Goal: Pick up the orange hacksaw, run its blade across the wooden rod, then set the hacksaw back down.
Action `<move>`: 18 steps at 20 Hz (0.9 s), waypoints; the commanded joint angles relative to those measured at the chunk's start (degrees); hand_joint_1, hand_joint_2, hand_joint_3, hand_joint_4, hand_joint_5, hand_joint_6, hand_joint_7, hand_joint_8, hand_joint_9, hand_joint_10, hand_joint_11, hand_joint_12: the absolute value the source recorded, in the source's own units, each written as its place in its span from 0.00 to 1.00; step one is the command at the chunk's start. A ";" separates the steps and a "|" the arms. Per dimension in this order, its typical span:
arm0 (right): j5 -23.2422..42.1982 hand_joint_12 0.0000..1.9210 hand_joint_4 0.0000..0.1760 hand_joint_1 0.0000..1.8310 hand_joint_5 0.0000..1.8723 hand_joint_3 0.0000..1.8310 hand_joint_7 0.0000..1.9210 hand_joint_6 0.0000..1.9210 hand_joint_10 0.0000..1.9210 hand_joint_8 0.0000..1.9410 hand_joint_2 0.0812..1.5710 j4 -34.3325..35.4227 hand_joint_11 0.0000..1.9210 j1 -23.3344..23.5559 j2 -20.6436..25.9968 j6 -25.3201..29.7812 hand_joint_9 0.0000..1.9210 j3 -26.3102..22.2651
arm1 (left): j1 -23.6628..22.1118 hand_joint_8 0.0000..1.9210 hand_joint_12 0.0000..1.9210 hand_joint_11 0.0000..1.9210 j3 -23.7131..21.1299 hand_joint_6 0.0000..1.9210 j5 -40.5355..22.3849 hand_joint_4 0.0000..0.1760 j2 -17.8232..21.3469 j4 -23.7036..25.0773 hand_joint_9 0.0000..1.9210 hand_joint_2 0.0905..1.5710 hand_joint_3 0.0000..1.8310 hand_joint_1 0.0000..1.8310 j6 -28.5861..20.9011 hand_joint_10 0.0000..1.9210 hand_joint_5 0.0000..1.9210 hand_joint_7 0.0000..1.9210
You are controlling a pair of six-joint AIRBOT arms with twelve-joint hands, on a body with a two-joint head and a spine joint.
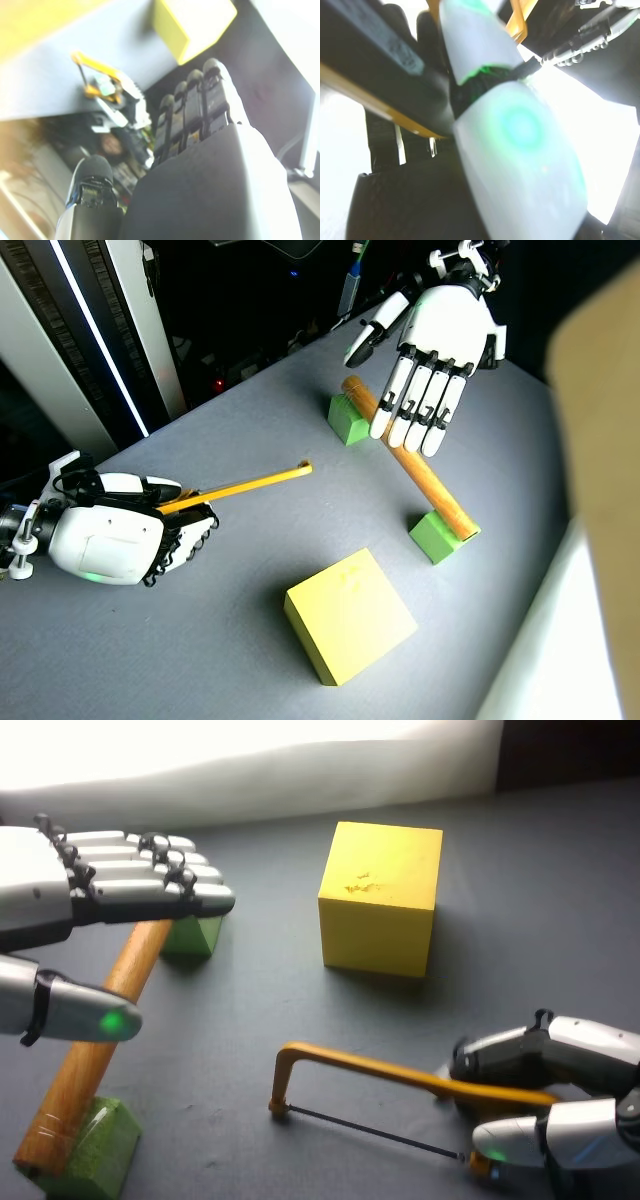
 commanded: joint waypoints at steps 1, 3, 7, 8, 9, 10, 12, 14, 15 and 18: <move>6.19 0.53 0.00 0.47 0.16 0.00 0.17 0.01 0.01 0.00 0.69 -0.24 0.00 0.61 0.30 0.63 0.18 -0.20 | -0.44 0.00 0.00 0.00 -0.18 0.00 -4.09 0.00 0.00 -5.51 0.01 0.80 0.00 0.00 0.00 0.00 0.03 0.03; 6.38 0.40 0.00 0.42 0.15 0.00 0.12 0.00 0.00 0.00 0.66 -0.22 0.00 0.64 0.41 0.28 0.10 -0.37 | -0.62 0.00 0.00 0.00 -0.47 0.00 -4.34 0.00 -0.50 -6.99 0.02 0.80 0.00 0.00 0.08 0.00 0.03 0.03; 6.83 0.07 0.00 0.33 0.04 0.00 0.01 0.00 0.00 0.00 0.60 -0.21 0.00 0.89 1.30 -1.23 0.00 -0.68 | -2.05 0.00 0.01 0.01 -0.93 0.00 -7.09 0.00 -1.00 -7.10 0.02 0.80 0.00 0.00 0.32 0.00 0.03 0.04; 7.02 0.01 0.00 0.33 0.02 0.00 0.00 0.01 0.00 0.00 0.59 -0.21 0.00 0.97 1.54 -1.48 0.00 -0.70 | -2.06 0.00 0.00 0.00 -0.87 0.00 -7.42 0.00 -1.04 -7.22 0.01 0.80 0.00 0.00 0.32 0.00 0.03 0.03; 7.87 0.00 0.00 0.31 0.00 0.00 0.00 0.00 0.00 0.00 0.58 -0.22 0.00 1.06 2.09 -2.34 0.00 -0.79 | -2.19 0.00 0.00 0.00 -0.66 0.00 -7.48 0.00 -1.25 -7.57 0.01 0.80 0.00 0.00 0.29 0.00 0.02 0.02; 7.92 0.00 0.00 0.31 0.00 0.00 0.00 0.00 0.00 0.00 0.58 -0.22 0.00 1.28 2.75 -2.61 0.00 -1.07 | -2.36 0.00 0.00 0.00 -0.37 0.00 -7.84 0.00 -1.50 -7.63 0.01 0.79 0.00 0.00 0.26 0.00 0.02 0.03; 8.48 0.00 0.00 0.31 0.00 0.00 0.00 0.00 0.00 0.00 0.57 -0.22 0.00 2.64 4.25 -5.09 0.00 -1.58 | -2.29 0.00 0.00 0.00 0.17 0.00 -9.84 0.00 -1.65 -8.32 0.01 0.79 0.00 0.00 0.17 0.00 0.02 0.03; 9.03 0.00 0.03 0.29 0.00 0.00 0.00 0.00 0.00 0.00 0.57 -0.22 0.00 3.85 5.31 -8.17 0.00 -2.32 | -2.17 0.00 0.00 0.00 0.64 0.00 -11.39 0.00 -1.68 -8.33 0.00 0.79 0.00 0.00 0.11 0.00 0.02 0.02; 9.13 0.00 0.00 0.30 0.00 0.00 0.00 0.00 0.00 0.00 0.57 -0.24 0.00 4.67 5.92 -9.66 0.00 -2.82 | -2.15 0.00 0.00 0.00 1.17 0.00 -12.41 0.00 -1.78 -8.33 0.00 0.79 0.00 0.00 -0.19 0.00 0.02 0.02; 9.43 0.39 0.00 0.27 0.06 0.00 0.09 0.01 0.01 0.01 0.61 -1.06 0.00 7.55 8.11 -14.55 0.10 -4.53 | -2.29 0.00 0.00 0.01 3.20 0.00 -16.47 0.00 -2.49 -8.33 0.02 0.79 0.00 0.00 -0.24 0.00 0.03 0.03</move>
